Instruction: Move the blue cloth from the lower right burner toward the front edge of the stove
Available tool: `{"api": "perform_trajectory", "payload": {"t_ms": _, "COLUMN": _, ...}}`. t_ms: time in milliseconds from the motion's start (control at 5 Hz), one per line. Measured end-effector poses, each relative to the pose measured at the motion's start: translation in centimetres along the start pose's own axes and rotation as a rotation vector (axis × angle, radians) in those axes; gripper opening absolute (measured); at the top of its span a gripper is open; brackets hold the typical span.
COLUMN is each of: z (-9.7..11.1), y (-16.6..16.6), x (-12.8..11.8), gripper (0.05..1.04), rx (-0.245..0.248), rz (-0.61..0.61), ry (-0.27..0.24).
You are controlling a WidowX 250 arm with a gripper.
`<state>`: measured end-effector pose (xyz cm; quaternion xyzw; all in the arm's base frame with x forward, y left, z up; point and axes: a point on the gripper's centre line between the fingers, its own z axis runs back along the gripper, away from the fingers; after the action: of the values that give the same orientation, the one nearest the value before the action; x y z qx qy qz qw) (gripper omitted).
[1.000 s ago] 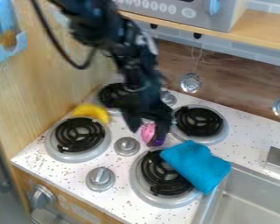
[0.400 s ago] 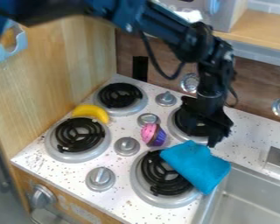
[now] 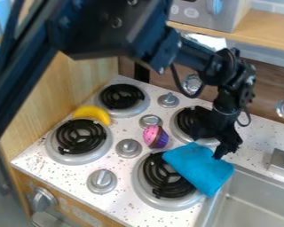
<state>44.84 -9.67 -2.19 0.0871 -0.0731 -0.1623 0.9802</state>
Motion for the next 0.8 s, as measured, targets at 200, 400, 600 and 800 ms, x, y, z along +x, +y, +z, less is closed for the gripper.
{"api": "perform_trajectory", "payload": {"t_ms": 200, "z": -0.6, "y": -0.4, "x": 0.3, "gripper": 1.001, "rx": 0.0, "rz": -0.001, "ry": -0.003}}
{"api": "perform_trajectory", "payload": {"t_ms": 400, "z": -0.7, "y": -0.7, "x": 0.2, "gripper": 1.001, "rx": -0.017, "rz": -0.008, "ry": 0.004}}
{"api": "perform_trajectory", "payload": {"t_ms": 600, "z": -1.7, "y": -1.3, "x": -1.3, "gripper": 1.001, "rx": -0.035, "rz": -0.018, "ry": 0.048}}
{"api": "perform_trajectory", "payload": {"t_ms": 800, "z": -2.3, "y": -1.7, "x": -2.4, "gripper": 1.001, "rx": -0.047, "rz": -0.025, "ry": 0.059}}
